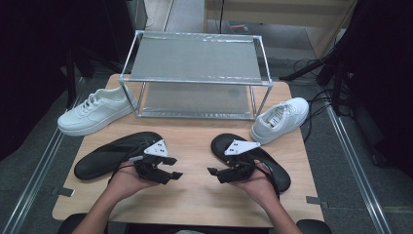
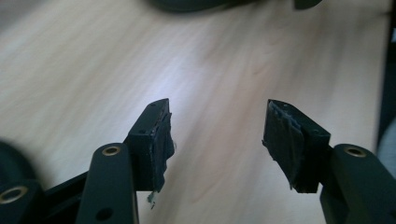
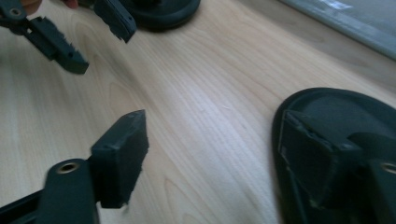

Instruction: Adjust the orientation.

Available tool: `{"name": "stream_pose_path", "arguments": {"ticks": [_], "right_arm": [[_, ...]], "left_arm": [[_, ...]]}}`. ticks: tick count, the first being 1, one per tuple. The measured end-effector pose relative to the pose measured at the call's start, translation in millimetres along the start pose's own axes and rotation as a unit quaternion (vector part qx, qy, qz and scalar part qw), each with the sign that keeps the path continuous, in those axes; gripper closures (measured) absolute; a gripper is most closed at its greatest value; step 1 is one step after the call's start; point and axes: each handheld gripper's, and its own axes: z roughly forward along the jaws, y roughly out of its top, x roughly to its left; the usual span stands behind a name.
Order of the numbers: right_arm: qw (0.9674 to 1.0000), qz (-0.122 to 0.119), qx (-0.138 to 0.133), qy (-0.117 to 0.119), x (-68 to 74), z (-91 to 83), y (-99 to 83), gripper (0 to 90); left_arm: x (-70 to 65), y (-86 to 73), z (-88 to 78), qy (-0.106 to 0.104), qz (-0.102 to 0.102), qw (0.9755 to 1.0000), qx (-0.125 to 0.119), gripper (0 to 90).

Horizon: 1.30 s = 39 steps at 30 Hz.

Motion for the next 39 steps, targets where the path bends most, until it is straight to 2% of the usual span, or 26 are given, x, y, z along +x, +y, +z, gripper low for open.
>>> {"name": "stream_pose_path", "arguments": {"ticks": [2,6,10,12,13,16,21,24,29,32,39], "right_arm": [[1.0,-0.005,-0.001,-0.003,-1.0,-1.8,0.1,29.9],[0.9999,-0.01,0.002,-0.003,-1.8,-1.1,-0.1,32.0],[0.9998,-0.009,0.02,0.001,-3.4,2.1,-1.0,36.1],[0.9997,-0.009,0.021,0.004,-3.5,2.2,-1.0,37.1],[0.9997,-0.009,0.021,0.007,-3.6,2.6,-1.1,37.5],[0.9994,-0.009,0.031,0.006,-3.0,3.8,-1.5,38.6],[0.9992,-0.009,0.038,0.008,-4.1,5.2,-1.5,38.7],[0.9991,-0.006,0.041,0.013,-5.0,6.4,-0.8,39.8],[0.9987,-0.005,0.047,0.02,-5.1,8.8,0.0,40.0],[0.9984,-0.002,0.049,0.029,-6.1,11.1,1.0,39.9],[0.998,0.0,0.046,0.044,-6.3,14.7,3.7,39.1]], "left_arm": [[4.2,-1.8,-4.3,0.0,-0.015,0.9999,-0.008,44.9],[5.9,-3.3,-5.4,-0.004,-0.018,0.9998,-0.006,43.8],[6.4,-5.0,-5.8,-0.004,-0.026,0.9997,-0.001,40.2],[7.9,-5.9,-6.7,-0.011,-0.043,0.999,0.002,40.5],[10.3,-6.8,-7.3,-0.022,-0.052,0.9984,0.009,40.8],[11.2,-9.2,-11.3,-0.007,-0.029,0.9995,0.008,42.3],[14.7,-10.6,-17.6,-0.002,-0.021,0.9998,0.003,38.1],[20.1,-12.0,-20.5,-0.004,-0.036,0.9993,0.007,36.5],[23.3,-14.6,-28.3,0.007,-0.035,0.9993,0.005,34.3],[25.8,-16.8,-33.7,0.008,-0.048,0.9988,-0.002,34.7],[29.6,-23.2,-47.0,0.018,-0.052,0.9984,-0.01,35.1]]}}
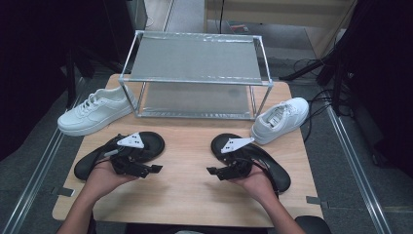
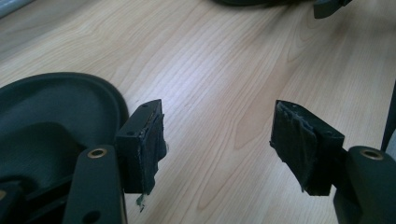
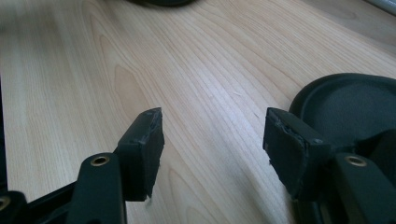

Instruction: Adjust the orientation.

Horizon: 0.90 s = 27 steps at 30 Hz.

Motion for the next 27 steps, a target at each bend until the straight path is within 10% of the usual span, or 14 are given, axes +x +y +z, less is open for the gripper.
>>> {"name": "stream_pose_path", "arguments": {"ticks": [27], "right_arm": [[0.9997,-0.017,0.004,0.02,2.9,11.0,8.8,38.9]], "left_arm": [[30.2,-33.6,-40.9,0.057,-0.048,0.9969,-0.025,38.9]]}}
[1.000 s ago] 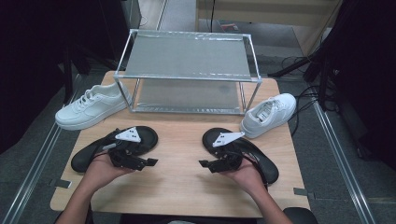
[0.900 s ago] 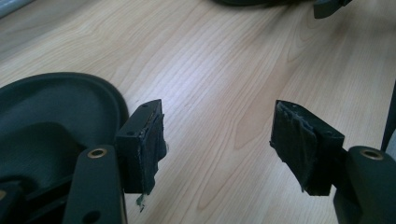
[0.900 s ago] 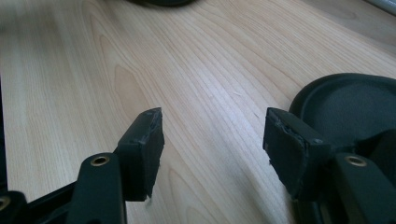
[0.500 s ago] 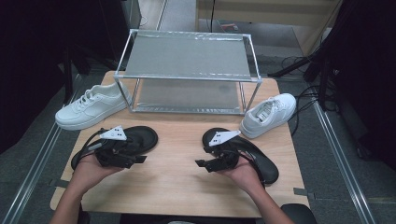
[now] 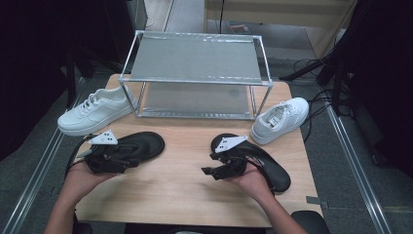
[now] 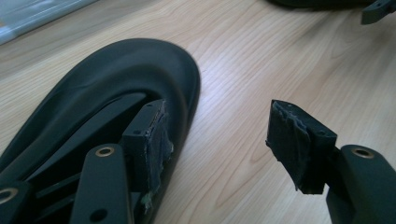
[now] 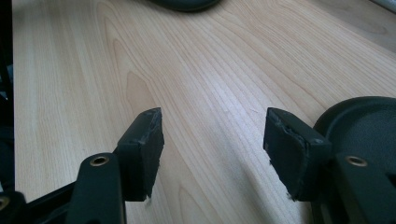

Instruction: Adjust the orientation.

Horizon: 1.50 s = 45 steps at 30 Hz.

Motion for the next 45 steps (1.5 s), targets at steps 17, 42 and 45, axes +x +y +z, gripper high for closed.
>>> {"name": "stream_pose_path", "arguments": {"ticks": [17,42,45], "right_arm": [[1.0,-0.006,0.005,0.001,2.5,3.6,1.2,39.0],[0.9999,-0.008,0.01,0.001,4.3,7.5,1.6,39.6],[0.9999,-0.007,0.011,0.003,4.2,7.7,1.6,39.9]], "left_arm": [[25.7,-22.6,3.9,0.007,-0.016,0.9998,0.007,45.9],[33.1,-28.1,13.6,-0.014,0.033,0.9991,0.025,74.7],[32.5,-26.5,13.3,-0.012,0.04,0.9987,0.029,76.3]]}}
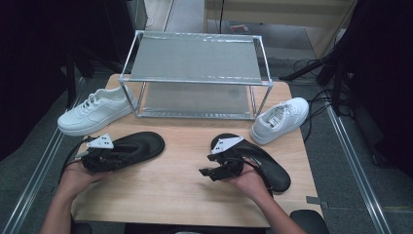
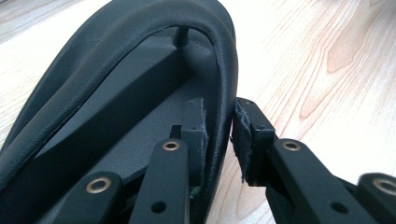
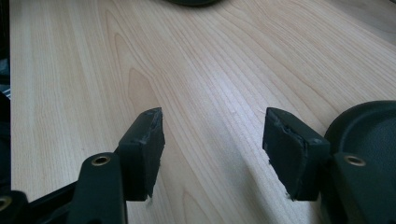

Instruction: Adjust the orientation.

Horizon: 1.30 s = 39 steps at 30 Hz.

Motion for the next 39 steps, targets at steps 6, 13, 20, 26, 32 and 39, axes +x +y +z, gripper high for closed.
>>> {"name": "stream_pose_path", "arguments": {"ticks": [6,13,20,26,32,39], "right_arm": [[1.0,0.002,0.002,0.001,0.5,0.3,0.0,40.4],[1.0,0.003,0.001,0.0,-0.1,0.1,0.1,40.8],[1.0,0.005,-0.001,-0.001,-0.6,-0.8,0.1,40.8],[1.0,0.004,-0.003,-0.003,-0.3,-1.7,-0.7,40.8],[0.9999,0.007,-0.005,-0.007,-0.2,-3.6,-2.7,40.8],[0.9997,0.013,-0.009,-0.016,0.5,-9.4,-8.2,40.8]], "left_arm": [[-1.8,4.6,-2.5,0.0,-0.009,1.0,-0.001,82.2],[-6.3,12.1,-8.1,0.012,-0.01,0.9999,-0.002,82.4],[-18.1,27.3,-11.4,0.023,-0.005,0.9997,-0.01,82.4],[-23.3,36.5,-12.0,0.019,-0.016,0.9995,-0.019,82.5],[-30.1,47.6,-6.4,0.013,-0.014,0.9996,-0.02,82.5],[-40.4,65.3,8.3,0.0,-0.001,0.9999,-0.014,82.4]]}}
